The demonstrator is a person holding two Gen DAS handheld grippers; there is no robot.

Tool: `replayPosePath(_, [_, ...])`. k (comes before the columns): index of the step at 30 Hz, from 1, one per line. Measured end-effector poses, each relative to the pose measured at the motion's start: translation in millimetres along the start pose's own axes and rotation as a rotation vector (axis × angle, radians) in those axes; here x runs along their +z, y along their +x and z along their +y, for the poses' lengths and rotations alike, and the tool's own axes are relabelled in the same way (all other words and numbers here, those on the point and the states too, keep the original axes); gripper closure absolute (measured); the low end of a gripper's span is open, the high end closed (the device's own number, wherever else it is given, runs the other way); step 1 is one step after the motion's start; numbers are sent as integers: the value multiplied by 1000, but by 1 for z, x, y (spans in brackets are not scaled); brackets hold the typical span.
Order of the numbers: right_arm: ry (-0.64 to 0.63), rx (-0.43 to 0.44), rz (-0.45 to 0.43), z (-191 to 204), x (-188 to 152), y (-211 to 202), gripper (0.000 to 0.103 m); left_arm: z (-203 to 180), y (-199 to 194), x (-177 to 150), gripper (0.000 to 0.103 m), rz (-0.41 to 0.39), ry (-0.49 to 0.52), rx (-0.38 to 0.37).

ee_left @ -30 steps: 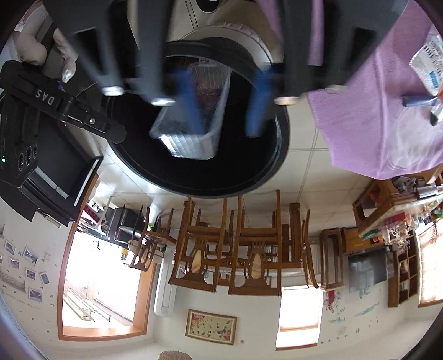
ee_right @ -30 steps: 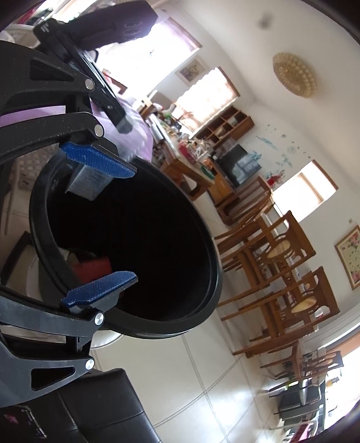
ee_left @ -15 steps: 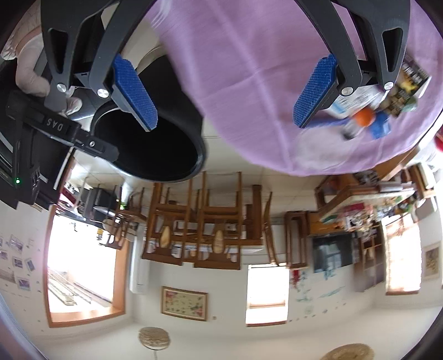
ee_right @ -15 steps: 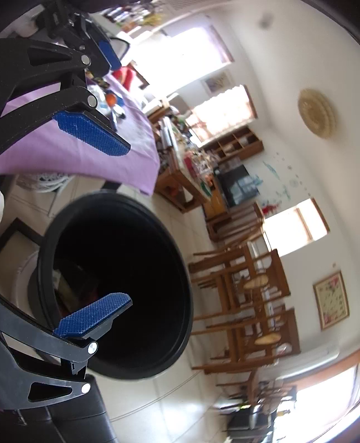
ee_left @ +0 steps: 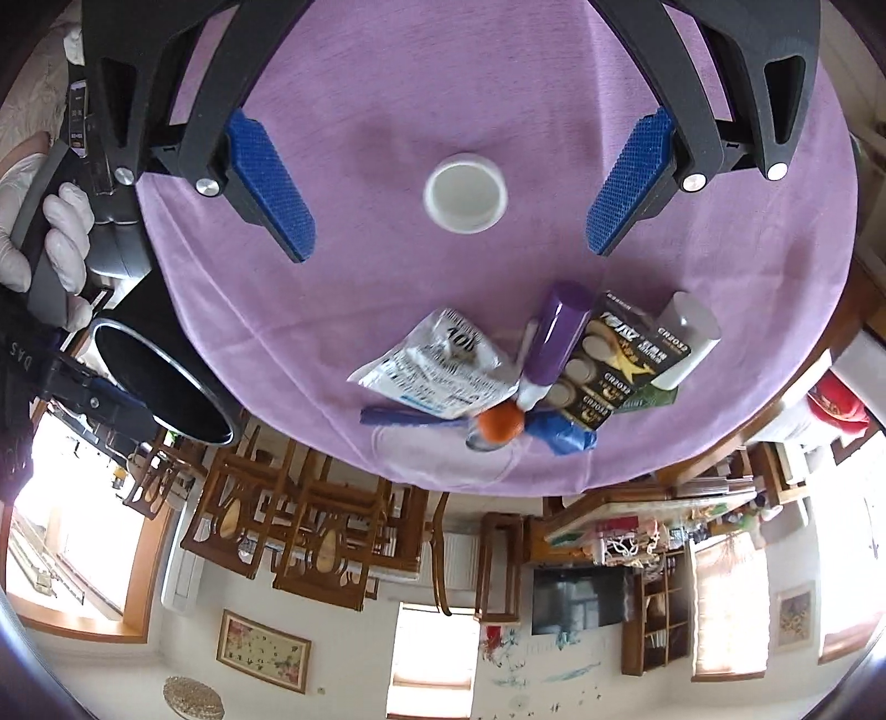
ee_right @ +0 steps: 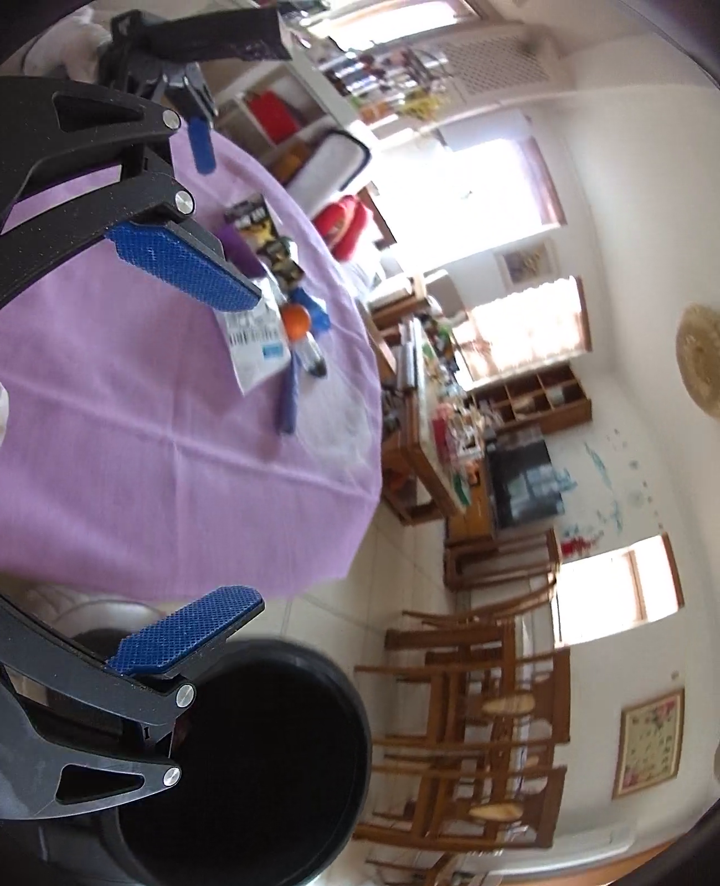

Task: Collect trash
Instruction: 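Grasp the white cup lid with the left tool while the right tool grasps the white barcode packet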

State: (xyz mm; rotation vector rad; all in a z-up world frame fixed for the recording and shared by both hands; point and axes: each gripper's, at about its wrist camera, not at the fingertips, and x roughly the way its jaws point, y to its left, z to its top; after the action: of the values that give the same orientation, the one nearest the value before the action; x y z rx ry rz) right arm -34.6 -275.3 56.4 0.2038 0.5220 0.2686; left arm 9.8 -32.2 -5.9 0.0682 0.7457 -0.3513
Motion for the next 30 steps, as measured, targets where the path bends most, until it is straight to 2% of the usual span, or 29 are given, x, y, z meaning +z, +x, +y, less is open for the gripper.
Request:
replayPosePath(1, [-18,8,18,9,1,7,5,-1,4,-2,6,16,8,0])
replayPosePath(3, [-52,20,44,23,-2,20,5,4,12,-5,14,54,10,-20])
replayPosePath(4, [-66,24,57,29,-4,25,5,3,15,-4,22,70,6,-32])
replayPosePath(6, [-97,26,91,41,-8,40,5,2,24,-6,29,123,4,-48])
replayPosePath(8, [-118,27,123,49,-7,53,5,2,32,-8,47,165,-1,-67])
replayPosePath(10, [-138,21,158,57,-6,69,5,4,34,-11,58,185,-11,-68])
replayPosePath(11, [-148,21,177,58,-6,74,5,4,33,-12,67,186,-12,-68])
replayPosePath(16, [-204,27,268,75,-4,115,5,9,27,-17,67,173,-28,-75])
replayPosePath(22, [-289,22,387,95,-5,166,5,17,12,-19,67,100,-63,-71])
replayPosePath(27, [-335,-24,471,102,-8,202,5,20,13,-17,67,105,-75,-80])
replayPosePath(30, [-304,-3,492,99,-9,215,5,22,14,-16,67,109,-83,-88])
